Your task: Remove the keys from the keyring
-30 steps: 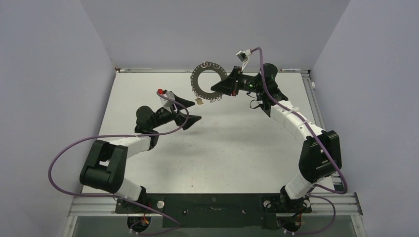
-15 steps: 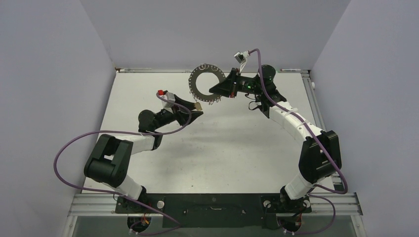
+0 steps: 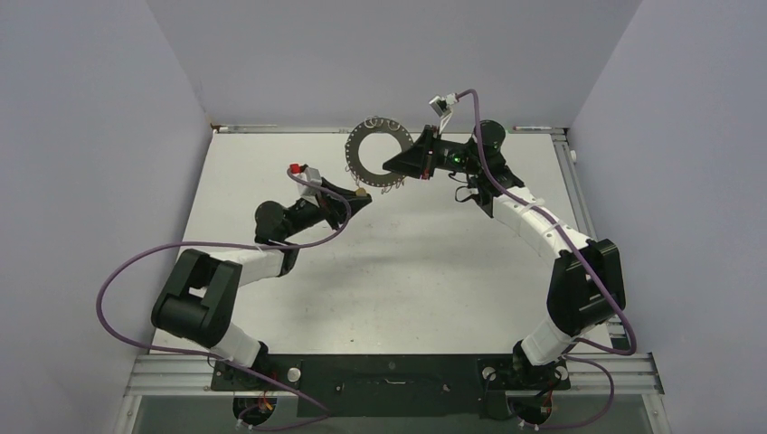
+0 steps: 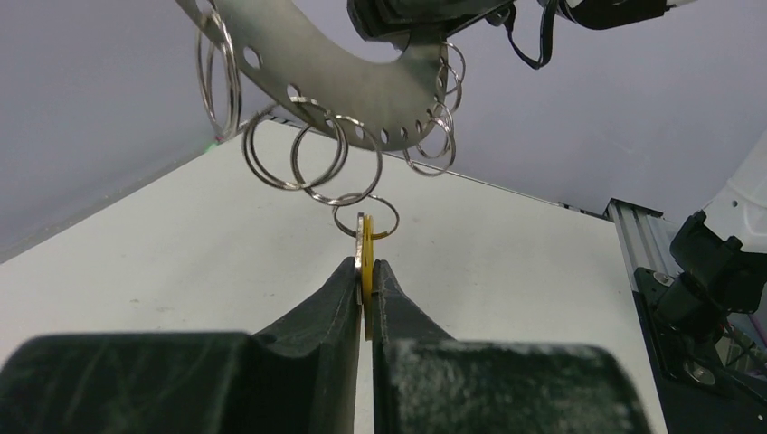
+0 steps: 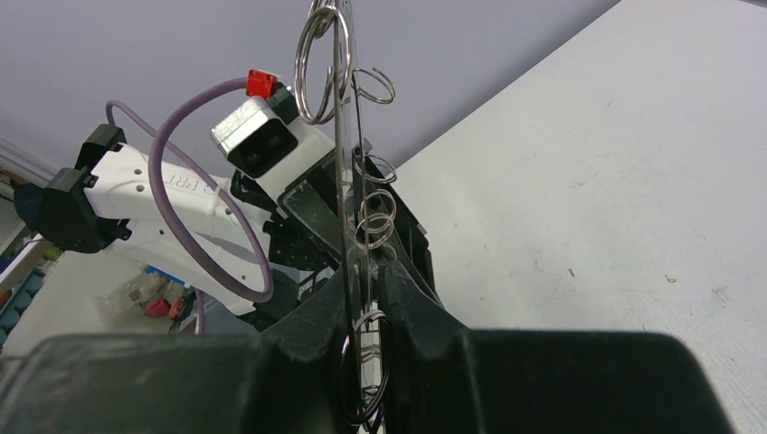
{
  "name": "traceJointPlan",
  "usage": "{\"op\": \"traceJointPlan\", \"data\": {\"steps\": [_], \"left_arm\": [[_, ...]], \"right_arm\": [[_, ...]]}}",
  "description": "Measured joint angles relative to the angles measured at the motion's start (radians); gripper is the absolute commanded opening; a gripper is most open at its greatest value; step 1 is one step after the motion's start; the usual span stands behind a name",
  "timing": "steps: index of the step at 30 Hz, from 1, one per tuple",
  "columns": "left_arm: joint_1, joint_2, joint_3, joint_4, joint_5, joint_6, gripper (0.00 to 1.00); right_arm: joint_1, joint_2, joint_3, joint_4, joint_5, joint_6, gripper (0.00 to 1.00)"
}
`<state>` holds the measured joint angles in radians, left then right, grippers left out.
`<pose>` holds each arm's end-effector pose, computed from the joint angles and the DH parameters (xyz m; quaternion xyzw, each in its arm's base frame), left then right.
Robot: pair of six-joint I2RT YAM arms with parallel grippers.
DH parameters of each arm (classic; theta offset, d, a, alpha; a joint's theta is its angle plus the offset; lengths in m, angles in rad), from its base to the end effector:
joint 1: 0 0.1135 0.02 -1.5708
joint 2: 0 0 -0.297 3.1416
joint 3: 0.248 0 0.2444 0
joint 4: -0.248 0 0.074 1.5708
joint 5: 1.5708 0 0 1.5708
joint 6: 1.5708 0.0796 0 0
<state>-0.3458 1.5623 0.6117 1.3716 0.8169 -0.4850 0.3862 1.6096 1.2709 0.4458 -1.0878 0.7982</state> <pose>0.2826 -0.1635 0.3051 0.2978 0.5210 -0.5084 0.6175 0.3303 0.2104 0.4000 -0.2599 0.6385 0.6423 0.3352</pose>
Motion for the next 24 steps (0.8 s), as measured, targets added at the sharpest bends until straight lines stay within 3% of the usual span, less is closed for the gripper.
{"op": "traceJointPlan", "data": {"steps": [9, 18, 24], "left_arm": [[0.033, -0.116, 0.028, -0.282, -0.054, 0.035, 0.0], [0.029, -0.122, 0.256, -0.944, -0.086, 0.217, 0.0], [0.0, -0.122, 0.357, -1.299, -0.166, 0.377, 0.0]], "right_arm": [[-0.036, -0.011, -0.084, 0.003, 0.021, -0.001, 0.05], [-0.066, -0.011, -0.179, 0.025, 0.086, 0.005, 0.05], [-0.066, 0.004, -0.263, 0.078, 0.124, 0.033, 0.05]]}}
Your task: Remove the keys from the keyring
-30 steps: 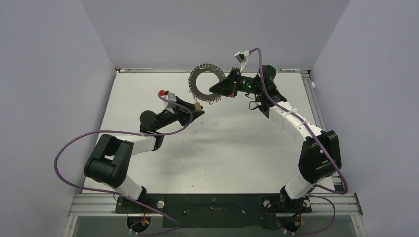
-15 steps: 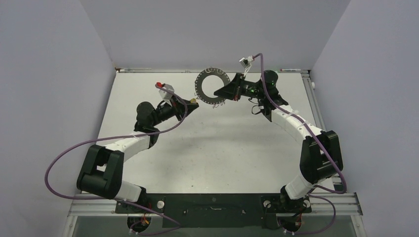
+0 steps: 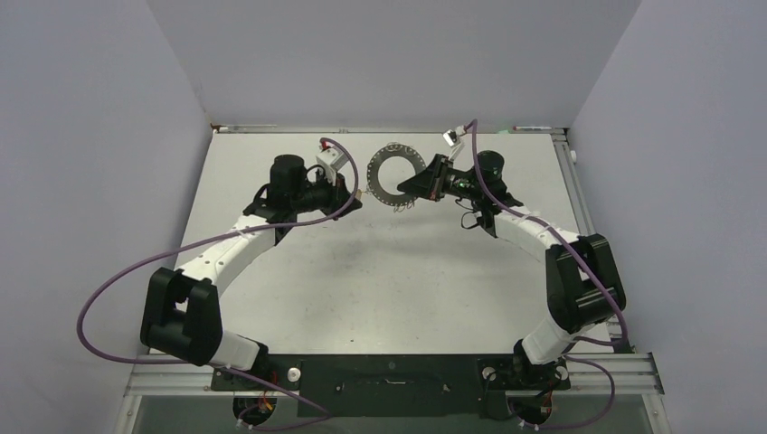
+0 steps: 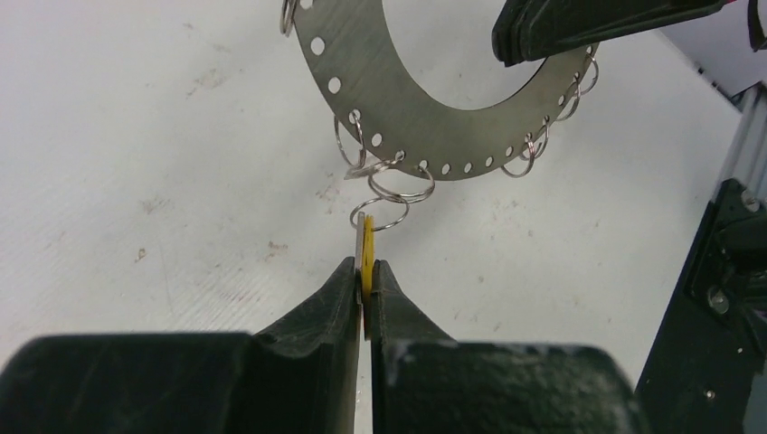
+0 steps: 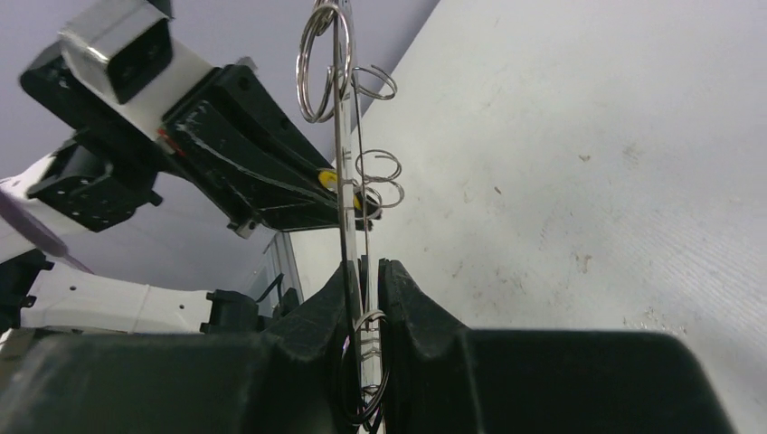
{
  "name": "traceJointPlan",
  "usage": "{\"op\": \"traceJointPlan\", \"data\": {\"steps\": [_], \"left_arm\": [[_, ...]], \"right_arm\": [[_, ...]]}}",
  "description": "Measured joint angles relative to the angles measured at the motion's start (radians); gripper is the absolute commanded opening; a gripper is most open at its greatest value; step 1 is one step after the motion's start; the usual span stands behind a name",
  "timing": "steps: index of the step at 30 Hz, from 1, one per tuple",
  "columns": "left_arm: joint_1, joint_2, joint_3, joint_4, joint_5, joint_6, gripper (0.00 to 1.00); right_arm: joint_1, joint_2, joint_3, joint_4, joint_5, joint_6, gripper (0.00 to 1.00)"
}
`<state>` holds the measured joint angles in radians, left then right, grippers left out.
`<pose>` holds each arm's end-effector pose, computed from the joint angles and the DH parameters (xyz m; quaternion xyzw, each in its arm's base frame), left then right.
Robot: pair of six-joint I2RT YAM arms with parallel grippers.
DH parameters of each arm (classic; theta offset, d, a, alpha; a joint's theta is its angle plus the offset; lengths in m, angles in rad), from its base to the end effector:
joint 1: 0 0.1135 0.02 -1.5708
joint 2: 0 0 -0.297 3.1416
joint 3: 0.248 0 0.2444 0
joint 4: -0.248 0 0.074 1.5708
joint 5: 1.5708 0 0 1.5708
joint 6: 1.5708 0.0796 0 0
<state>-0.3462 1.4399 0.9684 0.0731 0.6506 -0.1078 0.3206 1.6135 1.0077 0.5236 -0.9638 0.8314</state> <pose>0.3092 -0.1628 0.3005 0.2694 0.7627 -0.3774 0.4508 0.3406 0.1820 0.3148 -0.1391 0.7100 0.6129 0.3178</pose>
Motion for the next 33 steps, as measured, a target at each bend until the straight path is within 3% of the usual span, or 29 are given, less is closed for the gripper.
{"op": "traceJointPlan", "data": {"steps": [8, 13, 20, 28, 33], "left_arm": [[-0.092, 0.012, 0.129, -0.353, -0.168, 0.203, 0.0], [-0.177, 0.08, 0.192, -0.469, -0.297, 0.293, 0.0], [-0.208, 0.153, 0.267, -0.559, -0.413, 0.357, 0.0], [-0.208, 0.219, 0.33, -0.603, -0.452, 0.416, 0.0], [-0.208, 0.274, 0.338, -0.611, -0.457, 0.451, 0.0]], "right_arm": [[0.016, 0.042, -0.14, 0.119, 0.014, 0.045, 0.14], [0.027, 0.064, -0.208, 0.149, 0.019, 0.031, 0.28], [0.041, 0.072, -0.237, 0.102, 0.021, -0.056, 0.44], [0.031, 0.087, -0.258, -0.01, 0.008, -0.158, 0.61], [0.027, 0.087, -0.275, -0.095, -0.02, -0.227, 0.82]]}}
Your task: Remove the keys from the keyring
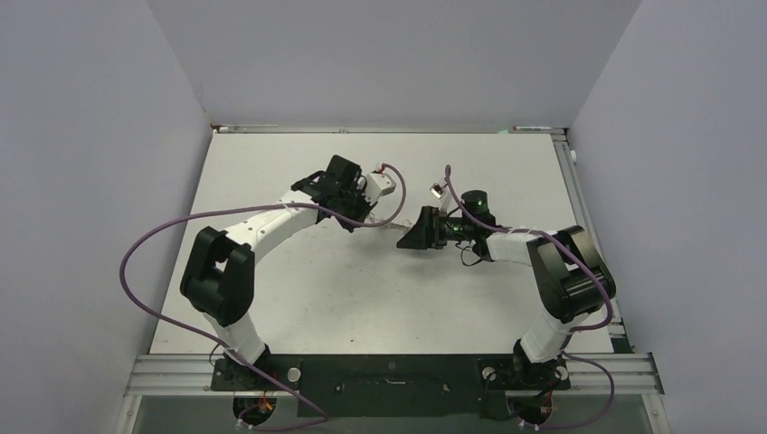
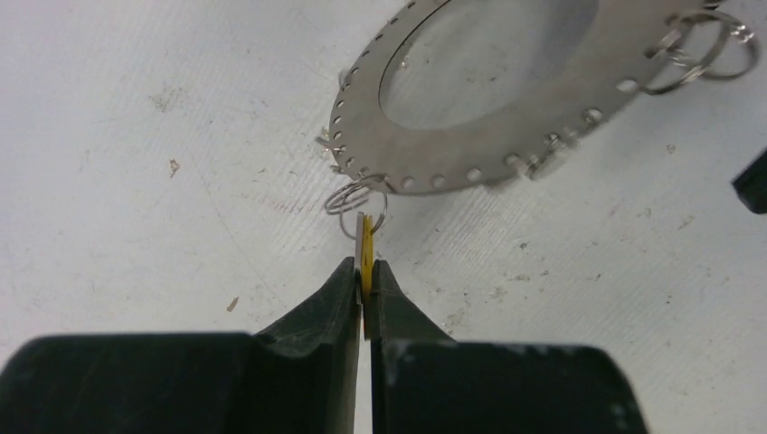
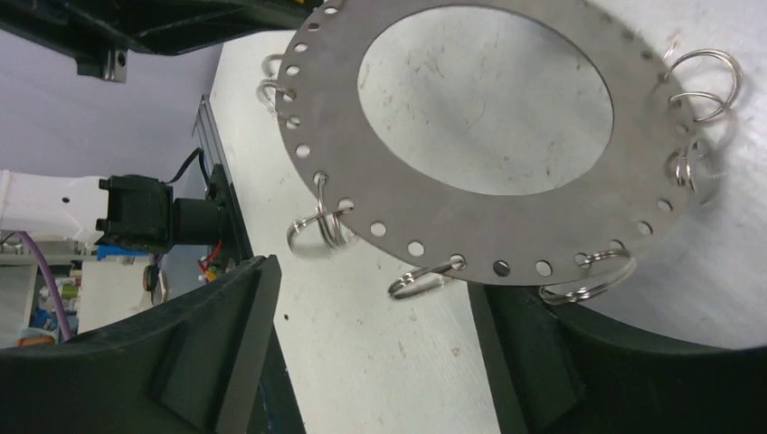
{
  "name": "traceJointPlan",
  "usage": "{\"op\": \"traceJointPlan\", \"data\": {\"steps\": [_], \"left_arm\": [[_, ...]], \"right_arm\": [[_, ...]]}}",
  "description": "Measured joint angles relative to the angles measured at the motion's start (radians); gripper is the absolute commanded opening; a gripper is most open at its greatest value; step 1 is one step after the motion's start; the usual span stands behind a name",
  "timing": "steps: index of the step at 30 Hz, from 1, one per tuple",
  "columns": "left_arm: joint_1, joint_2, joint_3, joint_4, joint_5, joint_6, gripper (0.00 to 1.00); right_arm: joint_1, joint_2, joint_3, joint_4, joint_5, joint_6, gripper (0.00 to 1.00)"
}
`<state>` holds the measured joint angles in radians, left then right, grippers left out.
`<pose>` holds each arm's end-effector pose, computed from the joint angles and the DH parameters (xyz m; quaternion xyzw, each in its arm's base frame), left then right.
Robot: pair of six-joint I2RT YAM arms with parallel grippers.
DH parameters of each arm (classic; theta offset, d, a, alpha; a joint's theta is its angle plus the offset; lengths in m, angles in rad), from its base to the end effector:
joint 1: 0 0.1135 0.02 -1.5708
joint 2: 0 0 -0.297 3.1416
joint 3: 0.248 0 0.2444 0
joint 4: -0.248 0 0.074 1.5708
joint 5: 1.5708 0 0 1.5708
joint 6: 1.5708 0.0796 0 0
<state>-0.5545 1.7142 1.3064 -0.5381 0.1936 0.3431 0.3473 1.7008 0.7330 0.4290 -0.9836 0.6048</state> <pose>0.3258 -0.2198 0.2452 0.4377 0.8404 -0.1237 0.2945 0.3006 0.1793 0.1863 -0.1326 0.7903 0.5644 0.1983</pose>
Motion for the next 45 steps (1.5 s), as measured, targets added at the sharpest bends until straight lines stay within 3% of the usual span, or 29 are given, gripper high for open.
{"op": "traceJointPlan", "data": {"steps": [5, 12, 17, 30, 39, 45], "left_arm": [[0.0, 0.068, 0.001, 0.005, -0.004, 0.023, 0.0], [0.0, 0.109, 0.023, -0.017, -0.016, 0.064, 0.0], [0.0, 0.109, 0.097, -0.049, -0.018, 0.129, 0.0], [-0.001, 0.107, 0.292, -0.245, -0.059, 0.395, 0.0], [-0.014, 0.075, 0.331, -0.303, -0.063, 0.564, 0.0], [-0.033, -0.035, 0.32, -0.305, -0.064, 0.676, 0.0]], "right_arm": [[0.0, 0.01, 0.0, -0.112, -0.046, -0.092, 0.9], [-0.003, 0.012, 0.047, -0.445, -0.096, -0.338, 0.91], [-0.028, -0.005, 0.126, -0.571, -0.114, -0.447, 0.9], [-0.169, -0.121, 0.25, -0.599, -0.146, -0.513, 0.89], [-0.251, -0.214, 0.277, -0.632, -0.165, -0.547, 0.88], [-0.25, -0.283, 0.294, -0.64, -0.169, -0.569, 0.88]]}}
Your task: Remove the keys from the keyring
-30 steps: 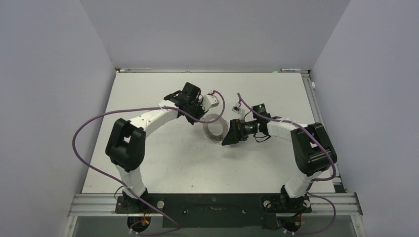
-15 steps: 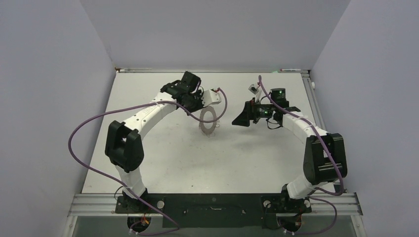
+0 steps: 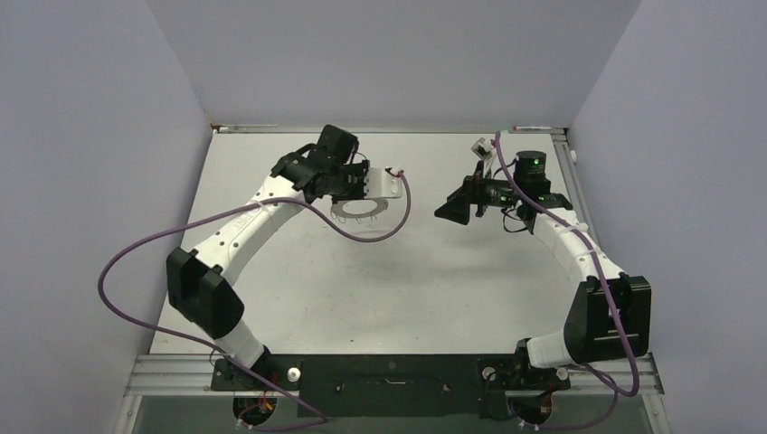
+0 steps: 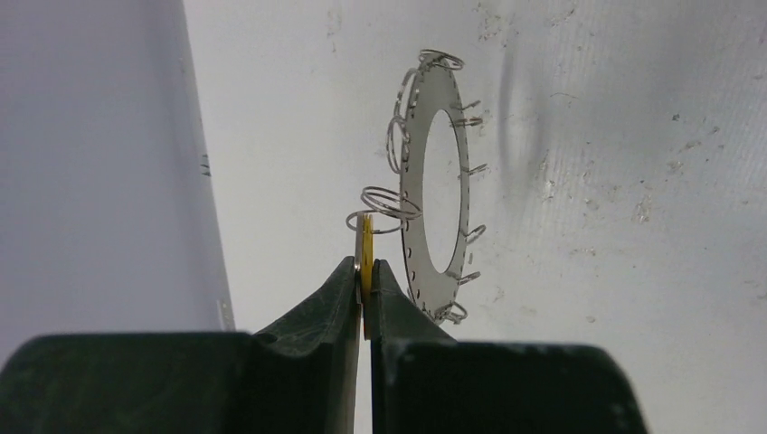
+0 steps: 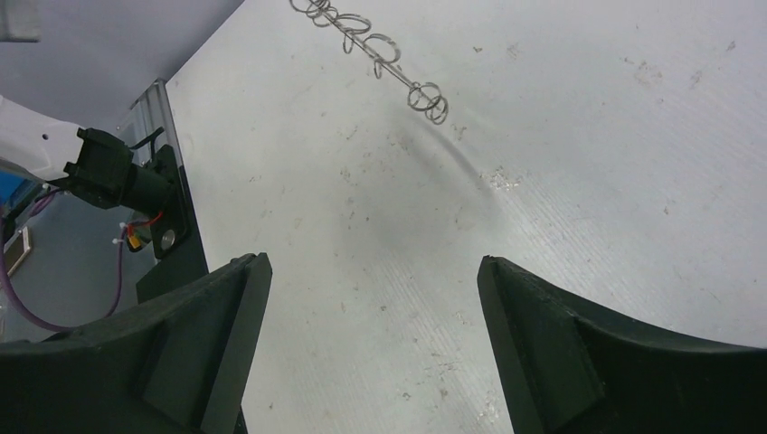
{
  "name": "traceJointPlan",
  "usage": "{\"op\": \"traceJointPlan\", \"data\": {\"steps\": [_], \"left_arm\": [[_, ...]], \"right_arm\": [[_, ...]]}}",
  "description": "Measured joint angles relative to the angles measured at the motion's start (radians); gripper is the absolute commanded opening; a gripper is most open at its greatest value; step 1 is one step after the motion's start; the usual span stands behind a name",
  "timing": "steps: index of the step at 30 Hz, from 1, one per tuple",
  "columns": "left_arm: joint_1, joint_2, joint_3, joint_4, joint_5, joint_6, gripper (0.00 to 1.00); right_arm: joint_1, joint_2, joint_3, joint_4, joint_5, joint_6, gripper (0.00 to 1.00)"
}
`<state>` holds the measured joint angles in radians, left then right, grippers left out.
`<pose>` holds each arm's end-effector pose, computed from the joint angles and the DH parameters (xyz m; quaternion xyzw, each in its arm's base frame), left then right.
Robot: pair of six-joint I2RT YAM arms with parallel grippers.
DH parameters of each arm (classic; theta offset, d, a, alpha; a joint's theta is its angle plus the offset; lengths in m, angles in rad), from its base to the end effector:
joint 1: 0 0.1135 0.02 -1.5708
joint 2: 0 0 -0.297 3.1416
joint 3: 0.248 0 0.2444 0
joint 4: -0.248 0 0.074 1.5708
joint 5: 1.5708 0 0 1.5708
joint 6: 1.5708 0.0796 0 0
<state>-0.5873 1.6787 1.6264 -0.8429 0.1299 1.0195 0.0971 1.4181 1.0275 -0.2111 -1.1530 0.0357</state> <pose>0.3167 -0.2232 0.3370 0.6926 0.6382 0.0111 0.3362 0.2959 0.1019 0.3121 -0.2766 0.7337 0.5072 0.3577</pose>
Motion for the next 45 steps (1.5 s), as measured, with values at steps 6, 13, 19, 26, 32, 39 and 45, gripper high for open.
{"op": "traceJointPlan", "data": {"steps": [6, 13, 19, 26, 32, 39, 45], "left_arm": [[-0.016, -0.126, -0.038, 0.017, 0.003, 0.09, 0.0], [-0.027, -0.232, -0.106, 0.043, 0.034, 0.166, 0.0], [-0.032, -0.335, -0.195, 0.093, 0.079, 0.224, 0.0], [-0.033, -0.398, -0.219, 0.113, 0.129, 0.22, 0.0], [-0.034, -0.385, -0.171, 0.082, 0.159, 0.145, 0.0], [-0.034, -0.366, -0.084, 0.057, 0.236, 0.064, 0.0], [-0.042, -0.362, -0.08, 0.042, 0.293, 0.057, 0.0]], "right_arm": [[0.0, -0.033, 0.0, 0.057, -0.001, 0.057, 0.86], [0.008, -0.059, 0.0, 0.156, -0.009, 0.146, 0.81], [0.045, -0.061, 0.017, 0.164, -0.011, 0.175, 0.75], [0.138, -0.061, 0.1, 0.165, -0.005, 0.18, 0.65], [0.208, -0.057, 0.185, 0.153, 0.006, 0.174, 0.58], [0.259, -0.041, 0.226, 0.132, 0.005, 0.116, 0.5], [0.294, 0.006, 0.227, 0.143, 0.0, 0.099, 0.43]]}}
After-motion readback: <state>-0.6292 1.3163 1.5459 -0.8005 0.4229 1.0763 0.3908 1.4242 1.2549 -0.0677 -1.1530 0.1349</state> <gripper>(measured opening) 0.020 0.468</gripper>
